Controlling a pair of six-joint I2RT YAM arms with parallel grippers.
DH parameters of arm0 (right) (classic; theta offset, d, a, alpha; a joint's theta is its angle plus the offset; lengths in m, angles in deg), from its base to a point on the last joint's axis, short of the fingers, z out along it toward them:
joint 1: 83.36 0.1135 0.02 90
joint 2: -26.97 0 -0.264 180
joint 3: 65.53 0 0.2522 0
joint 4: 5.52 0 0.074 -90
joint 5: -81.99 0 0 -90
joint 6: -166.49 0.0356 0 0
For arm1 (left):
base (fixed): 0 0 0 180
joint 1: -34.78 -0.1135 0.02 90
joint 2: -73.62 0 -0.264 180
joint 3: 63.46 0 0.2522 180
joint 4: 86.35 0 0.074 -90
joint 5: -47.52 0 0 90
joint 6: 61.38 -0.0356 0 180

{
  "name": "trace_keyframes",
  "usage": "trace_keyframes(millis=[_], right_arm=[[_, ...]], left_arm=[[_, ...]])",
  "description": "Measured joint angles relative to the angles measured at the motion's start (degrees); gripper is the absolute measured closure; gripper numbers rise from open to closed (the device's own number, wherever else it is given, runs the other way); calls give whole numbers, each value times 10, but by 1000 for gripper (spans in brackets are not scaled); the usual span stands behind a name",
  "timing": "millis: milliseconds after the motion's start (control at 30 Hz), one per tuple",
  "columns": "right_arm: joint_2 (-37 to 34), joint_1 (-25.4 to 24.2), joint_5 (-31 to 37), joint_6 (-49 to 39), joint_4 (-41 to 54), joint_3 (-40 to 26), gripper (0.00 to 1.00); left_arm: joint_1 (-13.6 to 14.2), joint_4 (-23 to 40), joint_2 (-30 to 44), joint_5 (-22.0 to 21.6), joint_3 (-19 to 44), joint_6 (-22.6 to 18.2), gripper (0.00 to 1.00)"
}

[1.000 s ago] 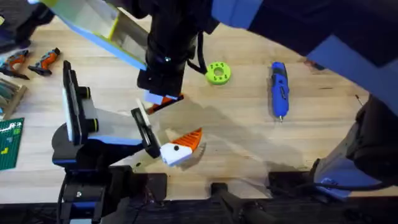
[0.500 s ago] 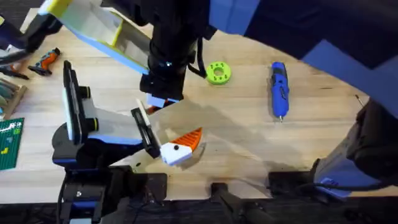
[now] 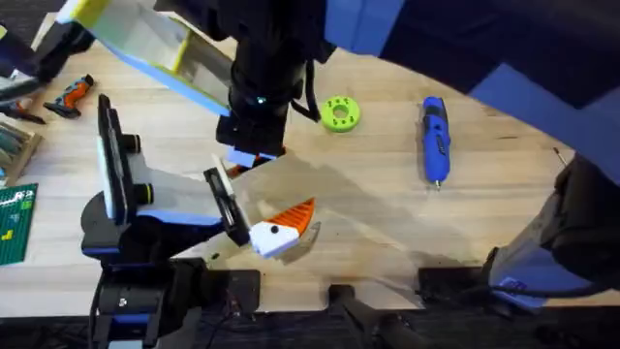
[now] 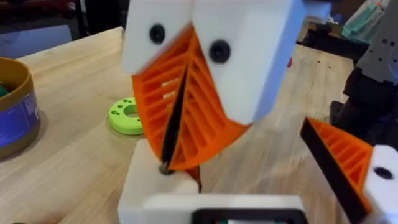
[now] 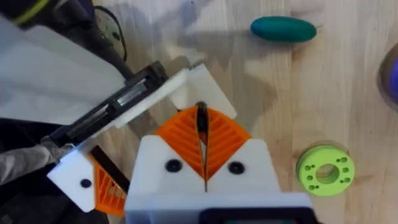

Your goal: Pick up the gripper from the table and insert it into the empty holder that is missing its gripper. Then pick up a screw, insert it into the mounting hole, and use the screwdriver to tighten it. Finally, clean up the table by picking up the vegetable and placing it into the bucket.

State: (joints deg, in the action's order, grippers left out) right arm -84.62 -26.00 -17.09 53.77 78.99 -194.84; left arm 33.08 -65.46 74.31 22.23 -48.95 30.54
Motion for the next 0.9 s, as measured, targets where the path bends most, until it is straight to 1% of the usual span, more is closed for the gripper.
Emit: trace_keyframes(millis=[900], right_arm=[[0,1,0,4,-13,2,996]], left_arm=[[-1,-1,0,-7,0,0,15]])
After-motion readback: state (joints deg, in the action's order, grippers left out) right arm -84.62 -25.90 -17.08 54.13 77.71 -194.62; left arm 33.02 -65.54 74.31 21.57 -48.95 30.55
